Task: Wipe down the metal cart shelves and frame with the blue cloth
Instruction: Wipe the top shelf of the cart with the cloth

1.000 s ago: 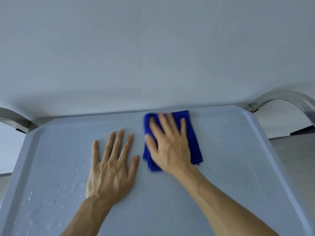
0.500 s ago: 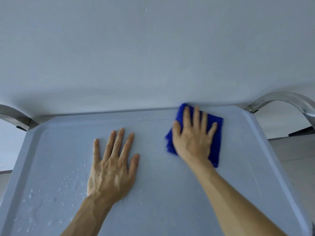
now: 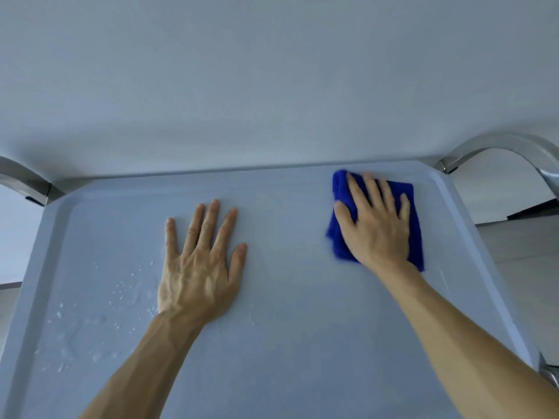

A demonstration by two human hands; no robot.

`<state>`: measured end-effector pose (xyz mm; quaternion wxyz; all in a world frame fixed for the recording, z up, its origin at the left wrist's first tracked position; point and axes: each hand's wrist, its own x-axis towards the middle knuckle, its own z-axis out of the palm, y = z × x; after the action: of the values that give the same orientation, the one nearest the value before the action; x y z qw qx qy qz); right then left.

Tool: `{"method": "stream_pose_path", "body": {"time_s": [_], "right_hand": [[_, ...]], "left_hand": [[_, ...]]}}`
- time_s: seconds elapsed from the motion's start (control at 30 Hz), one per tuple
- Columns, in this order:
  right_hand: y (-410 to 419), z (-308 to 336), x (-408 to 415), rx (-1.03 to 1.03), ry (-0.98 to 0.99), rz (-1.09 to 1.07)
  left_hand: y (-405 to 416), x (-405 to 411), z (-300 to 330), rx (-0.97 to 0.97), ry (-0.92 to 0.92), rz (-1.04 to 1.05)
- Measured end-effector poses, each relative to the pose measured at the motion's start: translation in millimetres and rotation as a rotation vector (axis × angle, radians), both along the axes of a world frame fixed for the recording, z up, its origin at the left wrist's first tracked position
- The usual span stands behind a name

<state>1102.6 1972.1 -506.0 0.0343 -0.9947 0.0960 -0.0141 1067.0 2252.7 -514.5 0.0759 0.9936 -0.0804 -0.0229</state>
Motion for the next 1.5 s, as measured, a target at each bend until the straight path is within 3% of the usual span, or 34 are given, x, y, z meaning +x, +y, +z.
{"method": "stream_pose_path", "body": {"time_s": [0.1,0.17,0.27,0.43,0.5,0.6,0.67,0.73,0.9,1.07,1.23,1.37,1.5], "right_hand": [[50.7,-6.6,8.6,0.035,-0.039,-0.172],[81.5,-3.7,-22.9,0.020,-0.084,0.003],[93.6,4.0,-99.5,0.054,-0.002,0.371],[21.9,14.2,-165.8,0.050,0.079,0.702],[-16.9,11.3,-148.5,0.016,0.091,0.653],[-45.1,6.5,-100.0,-0.030,0.040,0.266],[-29.8,1.2,-70.6,-0.034,0.028,-0.026],[3.4,-2.3,-60.6,-0.015,0.023,-0.168],[80.5,7.3,-137.9,0.071,0.016,0.230],[64.6,19.4,-208.1,0.078,0.141,0.503],[33.7,19.4,-221.8,0.015,0.169,0.402],[78.7,13.1,-224.8,-0.013,0.131,0.242],[141.6,14.8,-223.5,0.071,0.082,0.313]], "left_hand": [[1.3,-1.7,-0.8,0.005,0.006,0.011],[1.5,-1.8,0.0,0.004,0.008,0.010],[0.6,-1.8,2.0,-0.007,0.017,0.014],[-1.5,-1.5,2.7,-0.014,0.022,0.021],[-2.3,-0.7,2.7,-0.013,0.017,0.021],[-3.0,-1.3,3.4,-0.015,0.016,0.023],[-1.8,-1.5,3.1,-0.013,0.016,0.025],[-1.6,-2.0,3.3,-0.013,0.018,0.024],[-1.0,-1.6,3.6,-0.003,0.030,0.025],[0.0,-1.6,4.7,-0.004,0.042,0.019],[3.1,-1.0,5.2,-0.035,0.062,0.004],[9.8,6.0,8.8,-0.050,0.175,-0.023],[15.9,18.0,22.8,-0.219,0.318,-0.010]]}}
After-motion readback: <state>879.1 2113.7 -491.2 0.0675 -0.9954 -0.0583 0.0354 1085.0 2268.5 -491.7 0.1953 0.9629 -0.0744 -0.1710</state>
